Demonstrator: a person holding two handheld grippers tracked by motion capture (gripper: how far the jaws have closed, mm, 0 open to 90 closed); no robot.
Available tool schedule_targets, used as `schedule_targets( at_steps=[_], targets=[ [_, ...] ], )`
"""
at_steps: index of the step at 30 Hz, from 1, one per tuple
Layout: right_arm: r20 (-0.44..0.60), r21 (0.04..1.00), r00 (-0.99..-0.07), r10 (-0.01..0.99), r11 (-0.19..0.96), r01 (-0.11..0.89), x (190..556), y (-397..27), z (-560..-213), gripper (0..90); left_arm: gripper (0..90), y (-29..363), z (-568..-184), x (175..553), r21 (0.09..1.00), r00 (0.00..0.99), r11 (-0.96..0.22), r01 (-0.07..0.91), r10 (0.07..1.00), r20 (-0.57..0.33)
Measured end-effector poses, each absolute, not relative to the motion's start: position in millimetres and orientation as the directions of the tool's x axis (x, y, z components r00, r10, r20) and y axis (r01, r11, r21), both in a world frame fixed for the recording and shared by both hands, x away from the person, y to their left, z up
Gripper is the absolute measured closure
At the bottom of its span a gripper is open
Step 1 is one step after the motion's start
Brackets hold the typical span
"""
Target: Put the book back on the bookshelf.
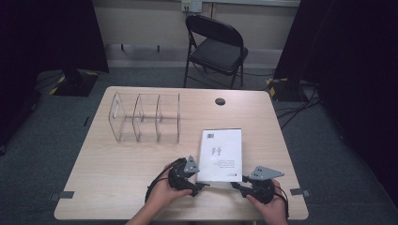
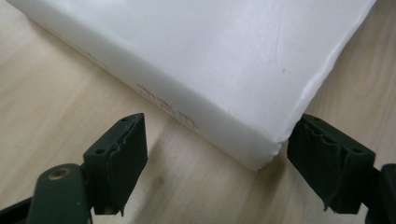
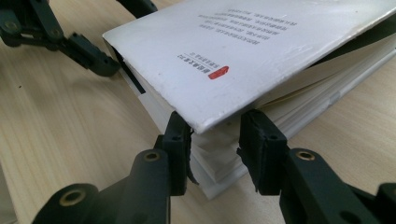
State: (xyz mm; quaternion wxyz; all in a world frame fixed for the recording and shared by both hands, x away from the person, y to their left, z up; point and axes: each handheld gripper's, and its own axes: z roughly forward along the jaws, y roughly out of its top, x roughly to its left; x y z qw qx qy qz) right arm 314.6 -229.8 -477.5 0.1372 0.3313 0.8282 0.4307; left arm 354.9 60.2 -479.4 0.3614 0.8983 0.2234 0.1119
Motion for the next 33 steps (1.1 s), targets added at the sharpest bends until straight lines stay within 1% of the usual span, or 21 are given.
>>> schedule_targets(
  at_steps=[4,6,7,8,9,10,12,13,14,16,17,20,23,25,26,30,33],
  targets=[
    [0.068,0.807,-0.743,0.666,0.401,0.434,315.4,-230.6,-476.8,64.4,16.3,52.4,-466.2,349.4,0.719,0.891,-0.646,0.255,0.447,0.086],
    [0.067,0.809,-0.744,0.664,0.401,0.431,315.7,-230.4,-476.1,64.4,16.2,50.2,-465.1,349.1,0.720,0.897,-0.650,0.244,0.434,0.088],
    [0.075,0.810,-0.745,0.662,0.395,0.433,316.4,-230.3,-474.6,64.4,16.0,43.1,-463.8,349.3,0.712,0.900,-0.669,0.214,0.419,0.124],
    [0.077,0.811,-0.745,0.663,0.393,0.434,316.5,-230.2,-474.0,64.4,16.0,41.5,-461.8,350.5,0.692,0.905,-0.691,0.208,0.405,0.132],
    [0.077,0.811,-0.745,0.663,0.393,0.434,316.5,-230.2,-474.0,64.4,16.0,41.5,-461.8,350.5,0.692,0.905,-0.691,0.208,0.405,0.132],
    [0.076,0.810,-0.745,0.663,0.395,0.434,316.6,-229.9,-473.5,64.4,16.1,37.1,-462.5,352.9,0.699,0.907,-0.681,0.216,0.405,0.113],
    [0.075,0.810,-0.745,0.663,0.395,0.434,316.8,-229.9,-473.3,64.4,15.5,35.4,-462.4,353.4,0.702,0.911,-0.681,0.208,0.397,0.115],
    [0.077,0.810,-0.745,0.662,0.394,0.433,316.9,-229.7,-472.9,64.4,15.8,31.7,-463.3,353.5,0.707,0.910,-0.681,0.190,0.392,0.133],
    [0.078,0.811,-0.745,0.662,0.393,0.434,317.0,-229.7,-472.8,64.4,15.7,26.2,-461.6,354.1,0.692,0.910,-0.699,0.181,0.385,0.150],
    [0.078,0.810,-0.744,0.663,0.394,0.435,317.0,-229.9,-472.5,64.4,14.9,22.7,-463.0,354.6,0.701,0.908,-0.692,0.175,0.388,0.156],
    [0.081,0.810,-0.745,0.662,0.391,0.436,317.3,-229.7,-472.1,64.4,15.4,17.7,-461.2,355.3,0.674,0.904,-0.720,0.163,0.383,0.191],
    [0.083,0.813,-0.747,0.660,0.388,0.434,317.8,-229.7,-471.5,64.4,14.8,13.7,-461.4,356.5,0.682,0.903,-0.714,0.158,0.384,0.193],
    [0.082,0.813,-0.748,0.659,0.390,0.433,318.4,-227.6,-470.3,64.3,11.4,7.9,-460.0,356.9,0.647,0.902,-0.748,0.146,0.369,0.224],
    [0.086,0.812,-0.750,0.656,0.389,0.434,319.2,-227.2,-469.8,64.3,7.6,5.3,-462.4,356.9,0.654,0.903,-0.743,0.143,0.368,0.220],
    [0.087,0.812,-0.751,0.654,0.390,0.434,319.4,-226.8,-469.6,64.3,6.5,3.9,-463.4,356.7,0.656,0.897,-0.742,0.140,0.376,0.233],
    [0.090,0.811,-0.754,0.651,0.391,0.435,319.9,-225.8,-468.9,64.3,4.3,1.4,-463.8,358.3,0.654,0.894,-0.742,0.144,0.382,0.236],
    [0.094,0.813,-0.758,0.645,0.390,0.433,320.7,-224.1,-468.4,64.3,2.2,-5.3,-466.2,360.3,0.648,0.878,-0.748,0.146,0.399,0.264]
  ],
)
